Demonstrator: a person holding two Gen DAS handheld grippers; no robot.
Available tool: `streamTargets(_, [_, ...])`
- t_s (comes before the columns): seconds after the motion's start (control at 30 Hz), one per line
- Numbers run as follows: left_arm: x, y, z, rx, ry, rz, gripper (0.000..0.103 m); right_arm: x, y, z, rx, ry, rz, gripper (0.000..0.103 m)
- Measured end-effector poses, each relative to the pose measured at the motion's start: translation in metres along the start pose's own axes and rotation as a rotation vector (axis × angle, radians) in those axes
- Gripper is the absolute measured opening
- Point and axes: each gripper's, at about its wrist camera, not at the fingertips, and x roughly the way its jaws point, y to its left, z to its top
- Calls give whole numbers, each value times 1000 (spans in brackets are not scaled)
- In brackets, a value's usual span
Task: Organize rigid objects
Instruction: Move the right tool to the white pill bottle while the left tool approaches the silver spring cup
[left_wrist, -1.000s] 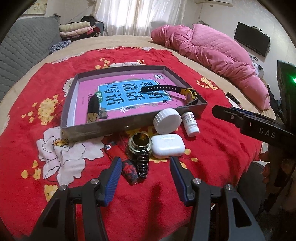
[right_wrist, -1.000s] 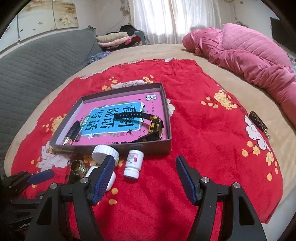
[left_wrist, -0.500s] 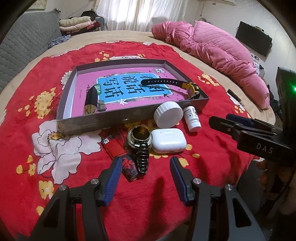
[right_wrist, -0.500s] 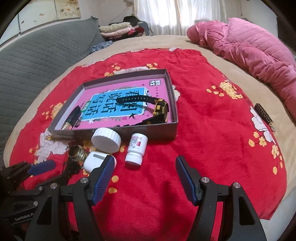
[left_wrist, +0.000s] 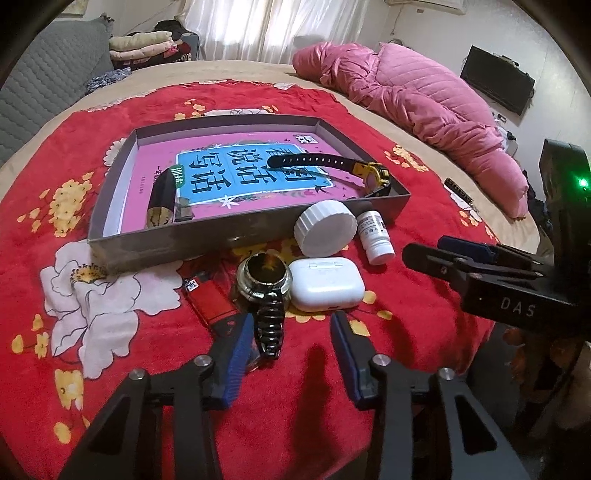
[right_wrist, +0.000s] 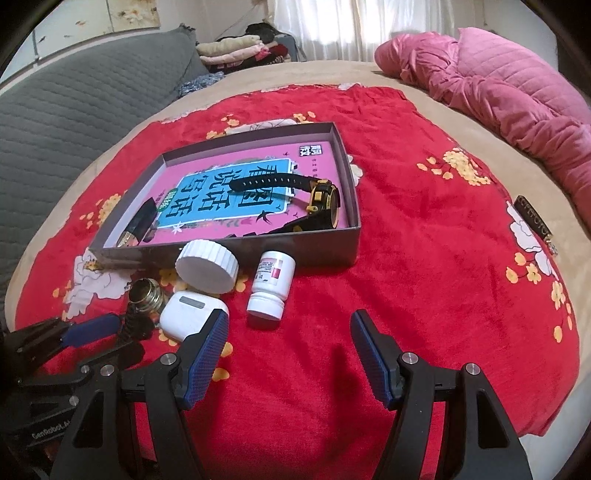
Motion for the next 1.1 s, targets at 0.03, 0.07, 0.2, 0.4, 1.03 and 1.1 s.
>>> streamTargets(0.03, [1,0,0,4,2,4,38,0,0,0,1,-1,-1,70])
streamTargets(0.07, [2,0,0,9,4,5,35,0,-1,0,3,-1,-2,70])
streamTargets(0.2, [6,-2,0,23,10,-1,30,2,-1,-1,6,4,-3,70])
streamTargets(0.4, [12,-4,1,40,17,35,30,9,-1,-3,4,14,-3,70])
streamTargets(1.03, [18,6,3,16,22,23,30,50,5,9,0,35,1,70])
streamTargets(1.1, [18,9,3,4,22,14,30,53,3,9,2,33,-4,70])
